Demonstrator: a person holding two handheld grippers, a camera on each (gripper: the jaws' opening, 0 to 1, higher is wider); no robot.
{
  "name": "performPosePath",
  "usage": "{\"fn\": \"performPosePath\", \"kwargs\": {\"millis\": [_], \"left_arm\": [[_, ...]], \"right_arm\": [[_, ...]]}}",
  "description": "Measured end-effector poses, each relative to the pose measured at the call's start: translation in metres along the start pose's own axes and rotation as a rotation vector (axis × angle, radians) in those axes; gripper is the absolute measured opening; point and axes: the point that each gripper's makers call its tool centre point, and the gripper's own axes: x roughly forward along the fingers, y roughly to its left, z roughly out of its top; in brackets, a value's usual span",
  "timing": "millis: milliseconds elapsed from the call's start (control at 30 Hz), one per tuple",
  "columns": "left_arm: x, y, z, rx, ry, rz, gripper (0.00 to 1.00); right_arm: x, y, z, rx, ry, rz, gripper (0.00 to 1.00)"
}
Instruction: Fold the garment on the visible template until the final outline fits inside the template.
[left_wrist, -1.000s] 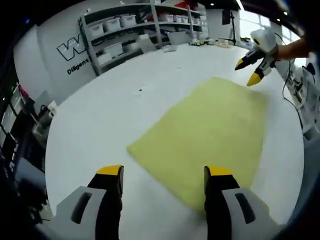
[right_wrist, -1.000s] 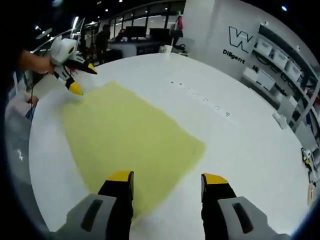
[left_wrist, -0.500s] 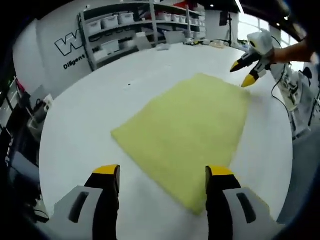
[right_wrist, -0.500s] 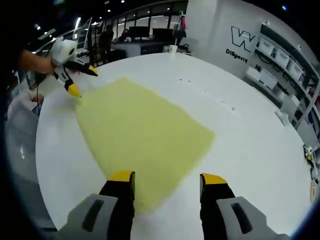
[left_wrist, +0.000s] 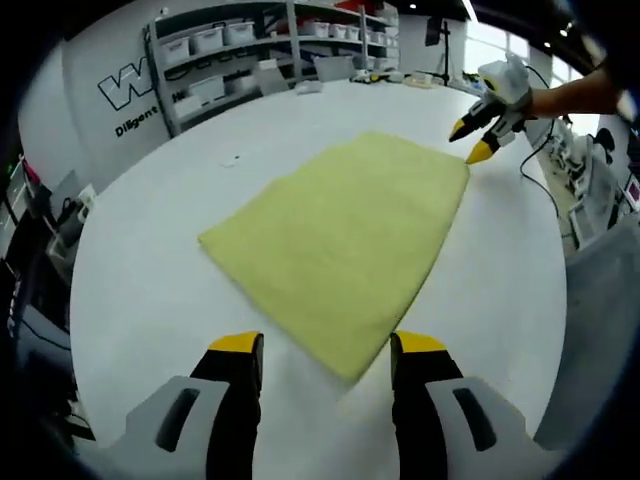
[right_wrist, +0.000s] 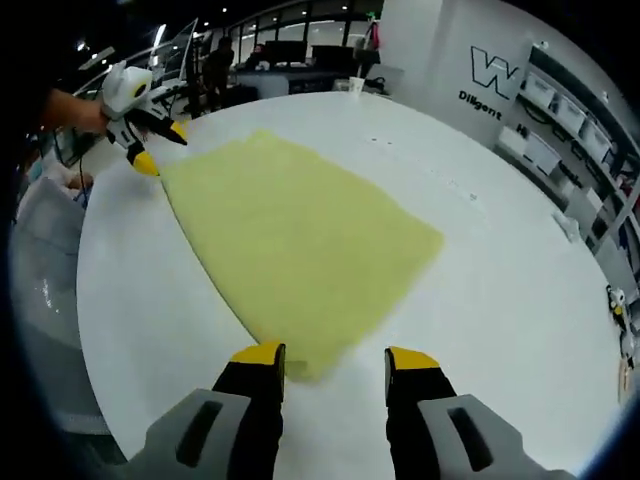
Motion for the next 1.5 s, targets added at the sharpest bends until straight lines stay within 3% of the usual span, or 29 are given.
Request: {"fn": "performPosePath", "kwargs": {"millis": [400,567,733,867,1000,1133,1200,1300,1400,1467,1500], "left_arm": [[0.011,-0.012,-0.030,-0.035,0.048,-0.037,0.32],[0.015,-0.011,-0.031,-0.034,0.057,-0.034,0.20],[0.018,-0.009,-0.028,-0.058,0.044,-0.020,0.10],[0.019,-0.006,-0.027,-0.086,0.039,-0.015,0.08],[0.019,-0.006,-0.028,-0.096,0.048,-0.022,0.06],[0.017,-0.005,-0.028,-0.083,0.049,-0.013,0.05],[0.015,-0.004,-0.027,-0.072,0.051,-0.006,0.05],[0.013,-0.009,-0.030,-0.101,0.059,-0.022,0.05],[0.011,-0.009,-0.033,-0.079,0.066,-0.012,0.08],[0.010,-0.008,-0.035,-0.081,0.074,0.000,0.15],[0.008,-0.004,-0.035,-0.082,0.069,0.009,0.20]], "right_arm": [[0.003,0.007,-0.015,0.046,-0.001,0.003,0.32],[0.004,0.012,-0.023,-0.001,0.007,0.020,0.21],[0.009,0.017,-0.022,0.024,-0.007,0.042,0.10],[0.011,0.022,-0.023,0.022,-0.008,0.056,0.00],[0.010,0.021,-0.024,0.006,-0.003,0.060,0.00],[0.000,0.001,-0.032,-0.156,0.045,-0.022,0.00],[-0.002,-0.004,-0.036,-0.198,0.057,-0.032,0.00],[-0.005,-0.002,-0.038,-0.145,0.056,-0.018,0.00],[-0.005,0.005,-0.031,-0.103,0.014,-0.004,0.00],[-0.005,0.007,-0.031,-0.114,0.025,-0.007,0.00],[-0.006,0.005,-0.026,-0.166,0.004,-0.024,0.00]]}}
